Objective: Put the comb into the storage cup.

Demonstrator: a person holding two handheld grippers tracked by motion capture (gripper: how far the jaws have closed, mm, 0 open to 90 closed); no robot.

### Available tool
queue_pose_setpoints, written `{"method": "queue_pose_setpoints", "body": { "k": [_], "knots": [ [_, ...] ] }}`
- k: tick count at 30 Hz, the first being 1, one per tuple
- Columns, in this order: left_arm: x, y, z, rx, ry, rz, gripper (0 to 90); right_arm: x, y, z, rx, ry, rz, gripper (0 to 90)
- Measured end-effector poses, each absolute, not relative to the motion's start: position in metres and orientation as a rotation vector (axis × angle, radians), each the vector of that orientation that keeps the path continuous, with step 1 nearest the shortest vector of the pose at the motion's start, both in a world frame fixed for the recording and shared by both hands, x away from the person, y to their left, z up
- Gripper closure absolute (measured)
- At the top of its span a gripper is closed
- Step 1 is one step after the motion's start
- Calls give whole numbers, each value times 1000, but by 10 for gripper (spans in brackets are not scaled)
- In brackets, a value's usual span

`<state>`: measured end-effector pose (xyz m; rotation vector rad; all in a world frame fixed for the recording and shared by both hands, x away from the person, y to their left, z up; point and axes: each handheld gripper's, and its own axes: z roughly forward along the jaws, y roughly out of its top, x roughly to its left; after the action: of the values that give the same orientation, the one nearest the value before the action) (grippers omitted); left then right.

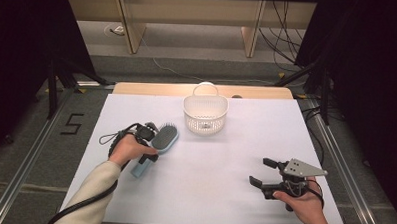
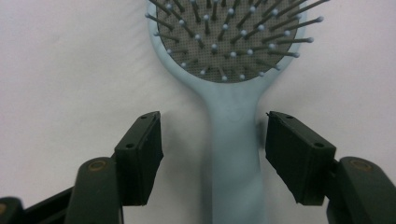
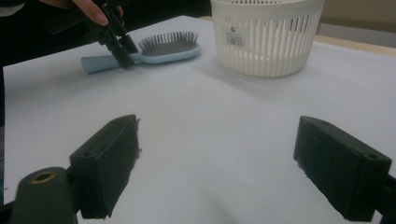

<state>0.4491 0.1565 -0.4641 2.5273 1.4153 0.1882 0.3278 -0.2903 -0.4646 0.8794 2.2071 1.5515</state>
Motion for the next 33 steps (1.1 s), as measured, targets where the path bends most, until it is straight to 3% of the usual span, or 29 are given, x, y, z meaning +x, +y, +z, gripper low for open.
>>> {"method": "queue_pose_setpoints", "body": {
  "k": [33],
  "knots": [
    [456, 147, -462, 2528, 1513, 138, 540, 328, -290, -464, 879, 2204, 1553, 153]
  ]
}}
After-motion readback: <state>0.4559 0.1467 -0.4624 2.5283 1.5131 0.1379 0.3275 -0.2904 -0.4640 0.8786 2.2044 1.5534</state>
